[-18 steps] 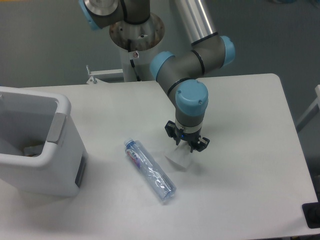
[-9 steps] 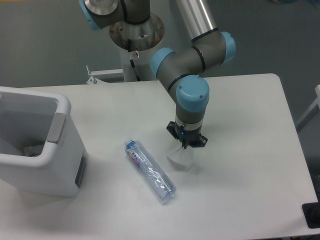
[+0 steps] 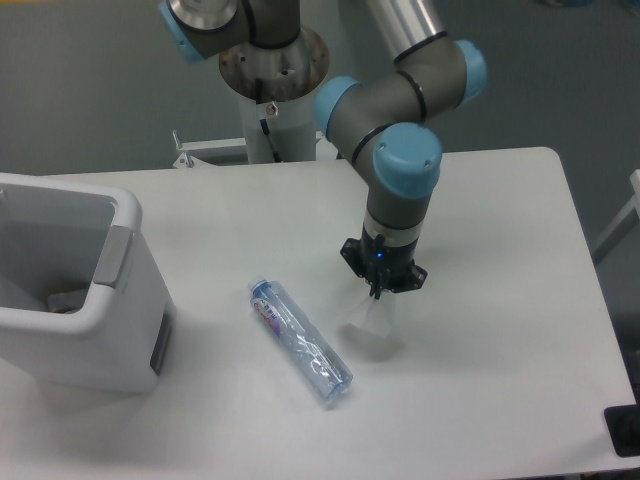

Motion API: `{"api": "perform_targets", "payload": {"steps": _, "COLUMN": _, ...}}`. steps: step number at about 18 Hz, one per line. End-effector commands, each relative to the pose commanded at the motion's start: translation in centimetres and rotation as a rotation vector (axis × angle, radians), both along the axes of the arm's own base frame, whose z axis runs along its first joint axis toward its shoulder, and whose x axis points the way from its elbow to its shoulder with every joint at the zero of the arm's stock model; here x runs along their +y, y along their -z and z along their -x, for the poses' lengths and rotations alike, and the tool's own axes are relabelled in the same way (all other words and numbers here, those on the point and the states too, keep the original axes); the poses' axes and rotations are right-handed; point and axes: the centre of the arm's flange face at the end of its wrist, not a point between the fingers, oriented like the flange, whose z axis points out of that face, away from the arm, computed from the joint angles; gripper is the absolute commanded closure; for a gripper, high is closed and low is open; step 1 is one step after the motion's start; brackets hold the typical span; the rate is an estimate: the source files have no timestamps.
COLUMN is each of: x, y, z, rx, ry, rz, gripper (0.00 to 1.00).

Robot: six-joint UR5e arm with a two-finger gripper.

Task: Place the trash in the trash can
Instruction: 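Lower the gripper onto the white paper cup and close on it, then lift the paper cup and carry it over the white trash bin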

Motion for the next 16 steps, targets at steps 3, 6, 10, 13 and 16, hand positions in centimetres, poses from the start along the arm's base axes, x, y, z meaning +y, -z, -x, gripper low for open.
{"api": "perform_targets", "payload": {"steps": 3, "x": 0.7, "y": -1.9, "z": 0.4, "rx": -0.021, "ry": -0.029, "rz": -0.070, "gripper": 1.00}}
{"api": "perform_targets", "payload": {"steps": 6, "x": 1.9, "y": -4.0, "z": 0.2, "rx": -0.041, "ry": -0.073, "rz": -0.135, "gripper": 1.00}}
{"api": "perform_targets", "payload": {"steps": 10, "x": 3.9, "y": -7.9, "z": -1.3, "rx": -0.075, "ry": -0.106, "rz": -0.252, "gripper": 1.00}}
{"api": "perform_targets", "payload": {"steps": 13, "x": 6.3, "y": -11.7, "z": -3.2, "rx": -0.083, "ry": -0.141, "rz": -0.313, "gripper": 1.00}}
{"api": "perform_targets", "payload": {"steps": 16, "x": 8.2, "y": -15.0, "z": -6.7, "rx": -0.088, "ry": -0.147, "rz": -0.354, "gripper": 1.00}}
